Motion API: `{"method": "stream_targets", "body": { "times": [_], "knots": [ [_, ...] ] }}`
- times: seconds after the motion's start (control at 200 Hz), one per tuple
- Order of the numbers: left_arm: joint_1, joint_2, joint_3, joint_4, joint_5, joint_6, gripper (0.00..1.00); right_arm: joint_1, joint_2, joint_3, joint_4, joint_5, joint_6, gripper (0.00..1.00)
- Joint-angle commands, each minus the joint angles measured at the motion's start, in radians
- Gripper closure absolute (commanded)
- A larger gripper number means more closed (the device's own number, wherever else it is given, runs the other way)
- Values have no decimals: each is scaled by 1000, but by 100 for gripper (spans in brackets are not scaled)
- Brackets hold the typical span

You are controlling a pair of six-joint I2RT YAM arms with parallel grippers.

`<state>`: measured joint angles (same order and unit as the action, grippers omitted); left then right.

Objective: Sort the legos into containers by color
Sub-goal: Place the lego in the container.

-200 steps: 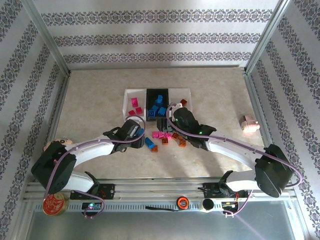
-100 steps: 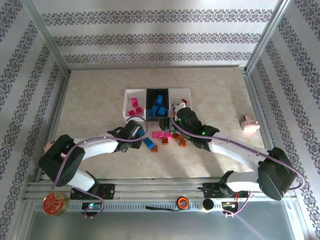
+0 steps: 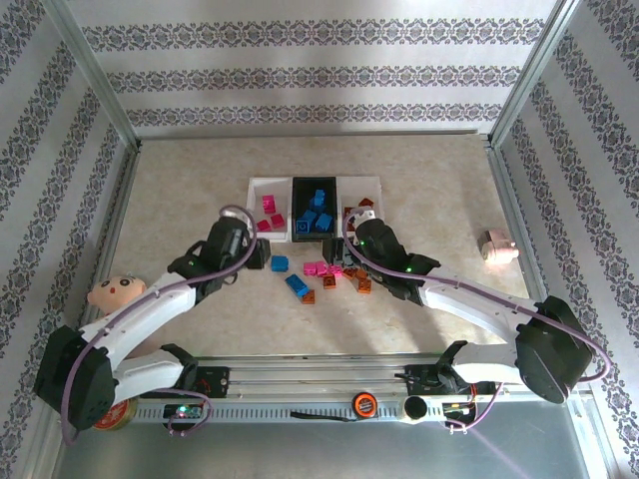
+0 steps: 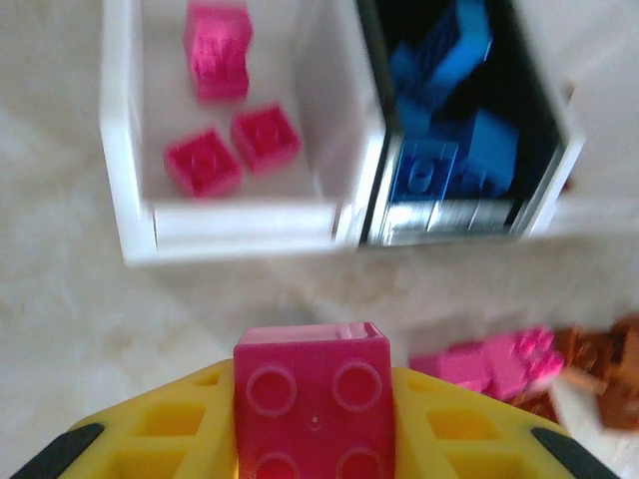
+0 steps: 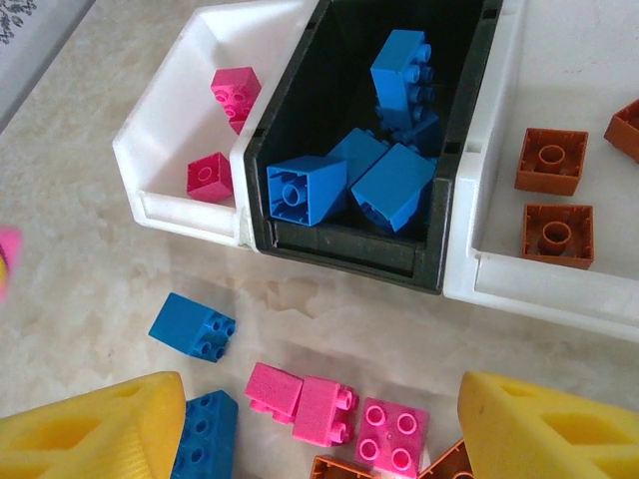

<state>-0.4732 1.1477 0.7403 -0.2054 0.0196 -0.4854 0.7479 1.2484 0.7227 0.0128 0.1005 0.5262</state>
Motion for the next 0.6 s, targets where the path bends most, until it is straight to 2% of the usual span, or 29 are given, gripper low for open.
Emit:
{"method": "stream_targets", "body": {
  "times": [0.0,0.11,0.29,0.45,0.52,0.595],
  "knots": [
    [56,90,97,14,32,19,67,-7,-23,-23,15,23,22,27],
    [97,254,184,89,47,7,67,-6,-32,-39,8,28,29,27],
    [120,473,333,109,38,7,68,-5,-78,-70,-16,33,35,27],
    [129,553,391,105,41,6,44,-7,-112,-101,-42,15,37,26],
    [129,542,398,110,59,-2,34,-5,-115,-111,-56,8,41,25],
    [128,502,394,121,87,-16,28,-6,-116,-125,-60,0,49,25]
  ]
}}
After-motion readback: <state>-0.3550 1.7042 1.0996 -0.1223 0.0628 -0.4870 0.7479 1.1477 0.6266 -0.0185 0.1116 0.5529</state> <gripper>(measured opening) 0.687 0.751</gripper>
